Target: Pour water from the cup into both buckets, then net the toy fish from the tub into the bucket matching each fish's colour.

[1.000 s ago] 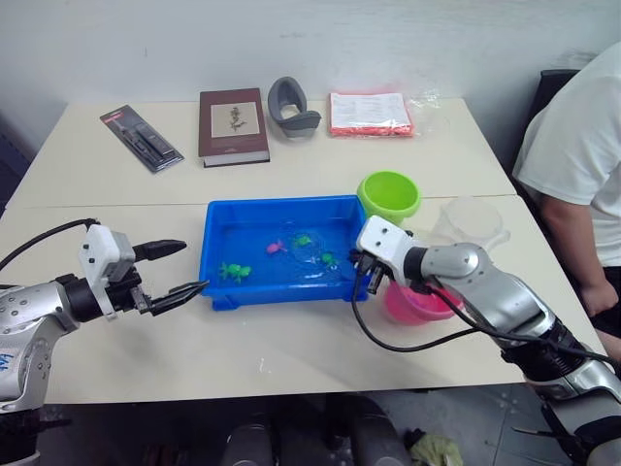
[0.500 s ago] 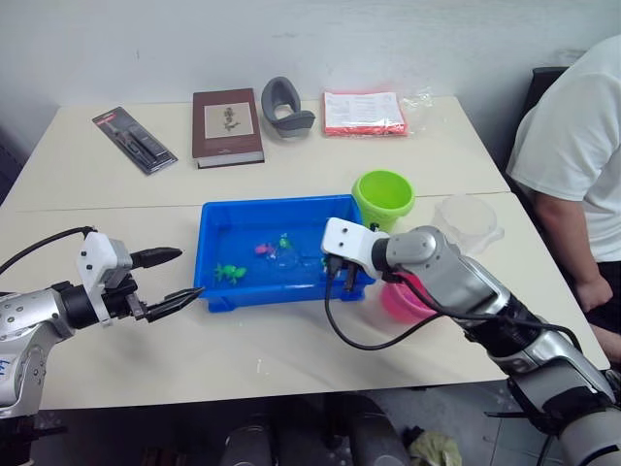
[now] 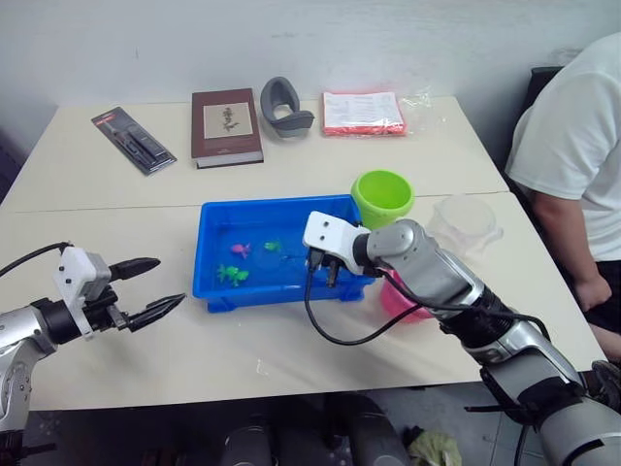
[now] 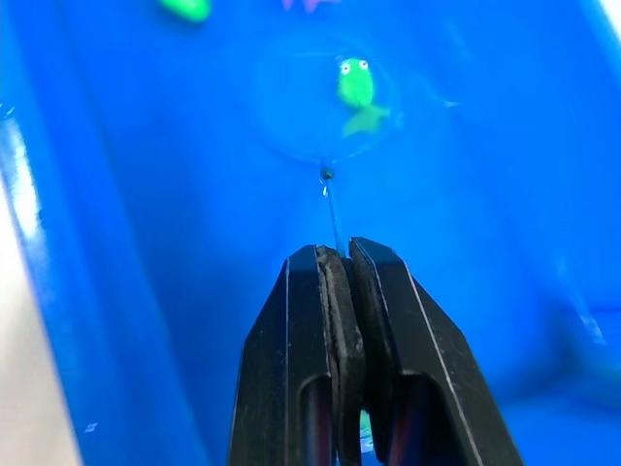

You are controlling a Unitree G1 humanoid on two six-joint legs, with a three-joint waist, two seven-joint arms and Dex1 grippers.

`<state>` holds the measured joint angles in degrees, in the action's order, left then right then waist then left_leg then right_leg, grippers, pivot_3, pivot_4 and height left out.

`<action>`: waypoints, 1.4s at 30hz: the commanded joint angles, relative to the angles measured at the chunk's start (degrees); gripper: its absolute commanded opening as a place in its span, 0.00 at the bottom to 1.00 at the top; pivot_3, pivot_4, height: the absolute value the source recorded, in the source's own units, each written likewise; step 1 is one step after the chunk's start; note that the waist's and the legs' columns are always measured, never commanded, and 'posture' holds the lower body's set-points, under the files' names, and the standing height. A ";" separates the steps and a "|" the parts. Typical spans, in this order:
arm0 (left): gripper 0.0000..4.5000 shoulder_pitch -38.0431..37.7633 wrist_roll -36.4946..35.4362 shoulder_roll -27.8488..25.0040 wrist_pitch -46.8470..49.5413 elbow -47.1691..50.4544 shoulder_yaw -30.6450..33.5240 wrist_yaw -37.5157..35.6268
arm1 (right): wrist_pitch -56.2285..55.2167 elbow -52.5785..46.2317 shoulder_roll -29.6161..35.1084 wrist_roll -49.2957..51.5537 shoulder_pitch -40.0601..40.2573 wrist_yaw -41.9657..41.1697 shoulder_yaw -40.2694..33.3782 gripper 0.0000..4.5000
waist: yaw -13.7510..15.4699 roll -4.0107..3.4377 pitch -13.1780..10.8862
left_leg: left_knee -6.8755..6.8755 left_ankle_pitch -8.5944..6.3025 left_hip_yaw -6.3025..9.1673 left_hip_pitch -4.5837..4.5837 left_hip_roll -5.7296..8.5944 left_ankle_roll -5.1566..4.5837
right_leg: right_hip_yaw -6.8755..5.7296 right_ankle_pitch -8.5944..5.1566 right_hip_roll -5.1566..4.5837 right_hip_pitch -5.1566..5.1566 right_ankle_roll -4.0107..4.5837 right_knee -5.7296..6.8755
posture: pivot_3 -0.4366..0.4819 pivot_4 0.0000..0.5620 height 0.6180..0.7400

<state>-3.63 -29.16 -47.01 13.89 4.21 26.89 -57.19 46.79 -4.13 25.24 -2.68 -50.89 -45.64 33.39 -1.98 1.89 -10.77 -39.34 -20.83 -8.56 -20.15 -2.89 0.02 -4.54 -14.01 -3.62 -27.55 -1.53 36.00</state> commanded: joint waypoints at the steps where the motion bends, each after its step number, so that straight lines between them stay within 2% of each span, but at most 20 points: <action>1: 0.99 -0.82 -0.75 0.03 -1.36 -0.01 2.58 -0.42 | 2.08 -0.01 -2.05 -0.77 -1.52 0.19 -0.10 0.00 | -0.16 0.00 0.01 | 0.00 0.00 0.00 0.00 -0.01 0.00 | 0.00 0.00 0.00 0.00 0.01 0.00 | 0.48 0.27 1.00; 7: 0.99 -1.12 -0.88 0.06 -1.54 0.34 3.11 -0.16 | 2.02 3.05 -5.80 -1.14 -3.03 0.24 -0.02 0.00 | -0.22 0.00 0.01 | 0.00 0.00 0.00 -0.01 0.00 0.00 | -0.02 0.00 -0.01 0.00 0.01 0.01 | 0.48 0.27 1.00; 16: 0.99 -0.23 -0.18 -1.97 -0.38 -0.85 4.19 0.44 | 0.39 13.11 -14.00 -3.33 -9.62 1.65 1.37 0.00 | -1.48 0.00 0.02 | 0.04 0.02 0.05 -0.04 -0.03 0.03 | -0.05 -0.01 0.00 -0.01 0.03 0.18 | 0.48 0.27 1.00; 23: 0.99 3.55 0.16 -4.84 5.51 -0.74 2.57 2.94 | -4.29 18.96 -18.20 -3.37 -11.34 2.42 0.09 0.00 | -1.49 0.04 0.04 | 0.04 0.01 0.05 -0.05 -0.03 0.04 | -0.06 -0.01 0.00 -0.01 0.03 0.19 | 0.48 0.27 1.00; 28: 0.99 5.79 -0.64 -6.27 10.87 -0.45 2.11 4.37 | -5.26 20.52 -19.77 -3.20 -11.18 3.34 -1.07 0.00 | -1.67 0.04 0.04 | 0.04 0.01 0.05 -0.05 -0.02 0.04 | -0.05 0.00 -0.01 -0.01 0.03 0.19 | 0.48 0.27 1.00; 33: 0.99 8.31 1.52 -8.38 12.15 -1.75 -0.61 4.12 | -7.01 20.12 -20.89 -2.94 -10.32 4.16 -2.35 0.00 | -1.91 0.04 0.04 | 0.08 0.04 0.06 -0.06 -0.03 0.09 | -0.05 -0.01 0.01 -0.04 0.04 0.20 | 0.48 0.27 1.00; 42: 0.99 8.79 2.12 -8.79 12.80 -1.61 0.00 3.93 | -10.67 19.61 -21.84 -1.81 -10.89 5.52 -6.37 0.00 | -2.94 0.03 0.03 | 0.14 0.06 0.05 -0.06 -0.03 0.13 | -0.04 -0.01 0.02 -0.07 0.04 0.20 | 0.48 0.27 1.00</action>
<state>4.91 -27.04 -54.79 26.80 1.69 25.60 -53.22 37.48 17.49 4.04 -5.27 -60.57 -40.87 29.94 -4.92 1.93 -10.74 -39.20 -20.77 -8.51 -20.21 -2.93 0.16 -4.58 -14.03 -3.60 -27.63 -1.48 36.21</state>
